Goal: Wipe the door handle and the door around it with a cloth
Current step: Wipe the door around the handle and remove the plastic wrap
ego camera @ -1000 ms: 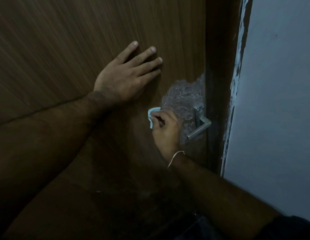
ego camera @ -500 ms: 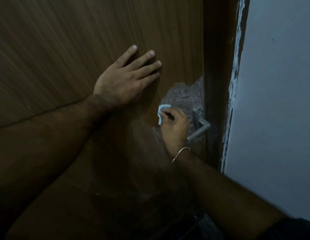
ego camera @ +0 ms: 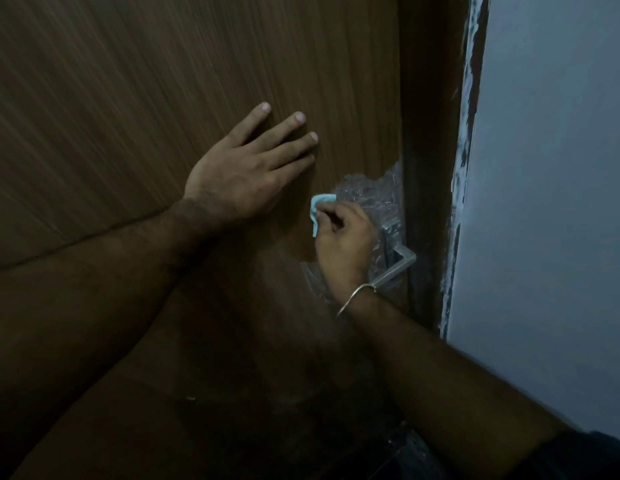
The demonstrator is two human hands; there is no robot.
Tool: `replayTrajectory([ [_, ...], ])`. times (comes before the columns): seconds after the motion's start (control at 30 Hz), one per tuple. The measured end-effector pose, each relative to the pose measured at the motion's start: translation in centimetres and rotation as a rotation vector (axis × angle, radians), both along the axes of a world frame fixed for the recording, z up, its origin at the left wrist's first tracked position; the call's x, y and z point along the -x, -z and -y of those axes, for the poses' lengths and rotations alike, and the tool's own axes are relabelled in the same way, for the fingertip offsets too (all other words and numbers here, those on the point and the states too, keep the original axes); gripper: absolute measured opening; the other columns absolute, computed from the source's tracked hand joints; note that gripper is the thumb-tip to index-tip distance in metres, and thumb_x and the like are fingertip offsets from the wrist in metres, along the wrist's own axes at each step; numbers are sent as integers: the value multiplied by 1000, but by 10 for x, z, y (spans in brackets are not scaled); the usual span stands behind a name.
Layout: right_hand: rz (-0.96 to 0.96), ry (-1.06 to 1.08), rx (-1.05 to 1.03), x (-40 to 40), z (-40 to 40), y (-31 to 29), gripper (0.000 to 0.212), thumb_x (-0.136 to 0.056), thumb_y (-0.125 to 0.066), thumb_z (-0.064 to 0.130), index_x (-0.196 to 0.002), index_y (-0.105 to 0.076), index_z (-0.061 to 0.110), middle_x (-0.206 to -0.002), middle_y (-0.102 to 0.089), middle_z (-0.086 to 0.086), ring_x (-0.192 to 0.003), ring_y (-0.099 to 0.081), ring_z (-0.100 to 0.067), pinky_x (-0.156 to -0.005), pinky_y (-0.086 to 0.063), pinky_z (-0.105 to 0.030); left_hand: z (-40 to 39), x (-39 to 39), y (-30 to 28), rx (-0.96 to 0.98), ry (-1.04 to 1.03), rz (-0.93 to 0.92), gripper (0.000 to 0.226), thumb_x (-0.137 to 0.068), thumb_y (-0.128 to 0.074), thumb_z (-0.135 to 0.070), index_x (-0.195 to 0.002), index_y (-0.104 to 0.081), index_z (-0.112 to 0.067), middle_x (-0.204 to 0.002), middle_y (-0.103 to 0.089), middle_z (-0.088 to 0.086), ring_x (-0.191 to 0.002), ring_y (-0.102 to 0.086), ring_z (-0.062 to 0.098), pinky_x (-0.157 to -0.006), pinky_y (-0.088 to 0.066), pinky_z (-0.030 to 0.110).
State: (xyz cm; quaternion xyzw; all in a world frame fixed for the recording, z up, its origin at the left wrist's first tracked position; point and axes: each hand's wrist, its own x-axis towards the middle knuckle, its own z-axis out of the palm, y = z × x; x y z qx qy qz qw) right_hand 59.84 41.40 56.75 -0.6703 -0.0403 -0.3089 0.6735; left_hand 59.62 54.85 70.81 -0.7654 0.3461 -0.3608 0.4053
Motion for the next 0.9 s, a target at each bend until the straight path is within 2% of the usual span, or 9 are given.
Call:
replayTrajectory([
  [0.13, 52, -43, 54, 7, -3, 4, 14, -85, -67, 1, -95, -74, 7, -100, -66, 0, -89, -59, -1, -81, -52, -15, 1, 1, 1, 15, 3, 7, 44, -100, -44, -24, -142, -46, -13, -155, -37, 8, -147, -22, 31, -118, -15, 56],
  [0.23, -42, 34, -85, -4, 4, -3, 14, -84, -68, 3, -95, -74, 9, -100, -66, 1, -85, -57, 5, -79, -51, -11, 1, 2, 0, 7, -3, -4, 45, -99, -47, -24, -142, -46, -13, -155, -36, 8, -147, -22, 31, -118, -15, 56],
  [0.3, -19, 52, -30, -5, 3, -11, 16, -86, -67, 5, -99, -74, 10, -105, -65, -1, -90, -58, 1, -80, -49, -7, 2, 2, 0, -7, -13, -25, 48, -97, -49, -25, -144, -44, -13, -156, -34, 9, -148, -19, 31, -118, -12, 56],
  [0.4, 84, 2, 99, 2, 3, -11, 18, -88, -65, 5, -103, -73, 10, -107, -65, -1, -98, -59, -6, -84, -51, -14, 1, 2, 0, 2, -25, -31, 48, -99, -43, -26, -144, -43, -12, -157, -32, 10, -148, -17, 32, -119, -9, 56],
  [0.53, 30, 97, -22, -17, 13, -27, 18, -87, -64, 4, -102, -73, 10, -105, -63, 4, -97, -59, -5, -85, -54, -20, 3, 2, -1, 10, -10, -39, 49, -95, -50, -23, -143, -45, -11, -156, -34, 10, -147, -20, 33, -118, -11, 57],
  [0.67, 153, 44, 149, -10, 14, -22, 19, -87, -64, 1, -102, -73, 9, -106, -66, -1, -97, -59, -5, -85, -46, -8, 1, 2, 2, 23, 3, -14, 46, -99, -46, -23, -144, -44, -11, -155, -35, 10, -147, -22, 32, -118, -13, 57],
  [0.77, 27, 138, -44, -33, 33, -30, 17, -86, -66, 1, -99, -74, 8, -105, -68, -4, -95, -62, -8, -77, -42, 1, 2, 1, 0, -1, -17, -16, 53, -94, -56, -26, -144, -44, -13, -156, -34, 10, -147, -21, 33, -118, -12, 57],
  [0.83, 19, 166, -64, -37, 35, -37, 17, -85, -66, 0, -98, -75, 7, -103, -68, -4, -95, -63, -10, -77, -42, 1, 3, 1, -1, -15, -31, -20, 56, -92, -58, -27, -144, -44, -14, -156, -33, 10, -147, -20, 33, -118, -12, 57],
  [0.9, 85, 128, 44, -31, 30, -34, 18, -85, -66, 1, -99, -75, 8, -103, -68, -3, -94, -62, -7, -80, -45, -3, 2, 2, 0, -13, -43, -20, 54, -94, -56, -27, -145, -43, -13, -156, -32, 10, -148, -19, 33, -118, -12, 57],
])
